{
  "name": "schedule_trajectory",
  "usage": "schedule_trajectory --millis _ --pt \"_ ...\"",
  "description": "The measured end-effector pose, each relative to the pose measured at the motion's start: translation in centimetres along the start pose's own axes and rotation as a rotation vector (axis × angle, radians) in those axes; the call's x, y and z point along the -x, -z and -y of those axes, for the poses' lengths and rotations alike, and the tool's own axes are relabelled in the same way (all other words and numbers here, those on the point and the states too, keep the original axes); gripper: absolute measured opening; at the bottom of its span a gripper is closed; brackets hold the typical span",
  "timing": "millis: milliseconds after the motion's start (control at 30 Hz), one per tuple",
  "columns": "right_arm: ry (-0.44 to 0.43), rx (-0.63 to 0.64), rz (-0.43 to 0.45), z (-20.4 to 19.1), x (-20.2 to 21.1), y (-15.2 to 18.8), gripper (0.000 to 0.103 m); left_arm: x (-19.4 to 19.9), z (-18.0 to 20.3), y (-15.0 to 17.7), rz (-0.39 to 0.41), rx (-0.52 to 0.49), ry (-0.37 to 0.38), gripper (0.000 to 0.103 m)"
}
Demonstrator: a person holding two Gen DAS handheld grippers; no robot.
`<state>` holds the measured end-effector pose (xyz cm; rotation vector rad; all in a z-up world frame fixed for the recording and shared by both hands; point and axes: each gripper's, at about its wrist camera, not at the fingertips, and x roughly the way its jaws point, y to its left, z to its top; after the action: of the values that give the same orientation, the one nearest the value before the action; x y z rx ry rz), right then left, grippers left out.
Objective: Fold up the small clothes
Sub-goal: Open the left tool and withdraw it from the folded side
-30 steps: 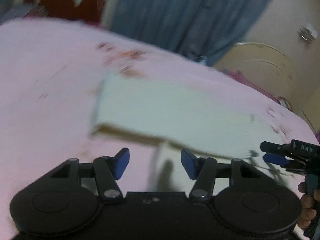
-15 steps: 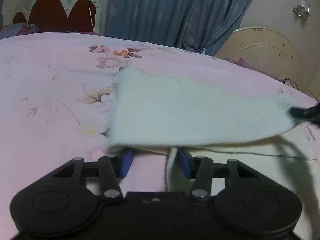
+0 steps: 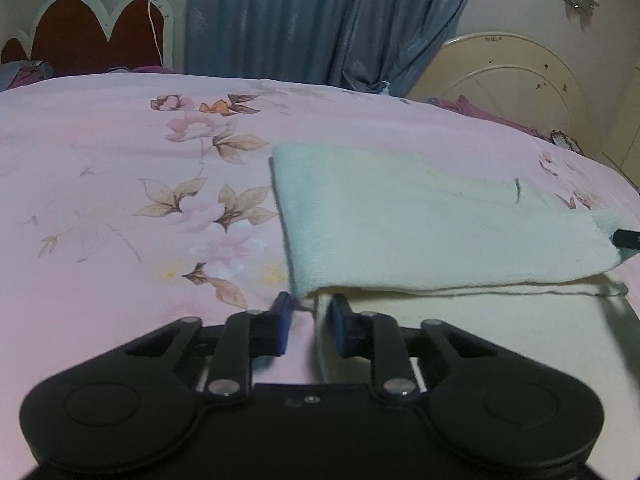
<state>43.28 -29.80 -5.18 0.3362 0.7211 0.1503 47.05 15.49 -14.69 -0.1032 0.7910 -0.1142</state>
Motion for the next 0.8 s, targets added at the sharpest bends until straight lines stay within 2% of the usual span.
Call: schedule_trajectory --millis 533,600,633,667,733,800 --pt "0.046 -0.009 -0.063 1.4 -1.0 2.1 0.005 0.0 0.1 -0.1 -0.012 -0.007 0.013 0.015" --pt "0.118 -0.004 -0.046 1.5 -0.7 2.2 0.005 0.8 -0.1 -0.2 -0.002 -0.002 0.024 0.023" --pt "0.149 -0.004 -0.023 1.5 -0.1 2.1 0.006 1.7 -0.2 -0.2 0.018 0.002 0.017 0.037" --pt "0.153 -0.008 0.003 1.7 0.6 2.0 0.006 2.6 -0.3 -0.3 0.054 -0.003 0.017 0.046" --pt "0.110 -0.010 0.034 2.0 1.5 1.4 0.006 3.6 -0.2 -0.8 0.106 -0.026 0.034 0.049" --pt "0.080 0.018 0.020 1.6 1.0 0.7 0.006 2.8 0.4 -2.0 0.117 -0.038 0.072 0.048"
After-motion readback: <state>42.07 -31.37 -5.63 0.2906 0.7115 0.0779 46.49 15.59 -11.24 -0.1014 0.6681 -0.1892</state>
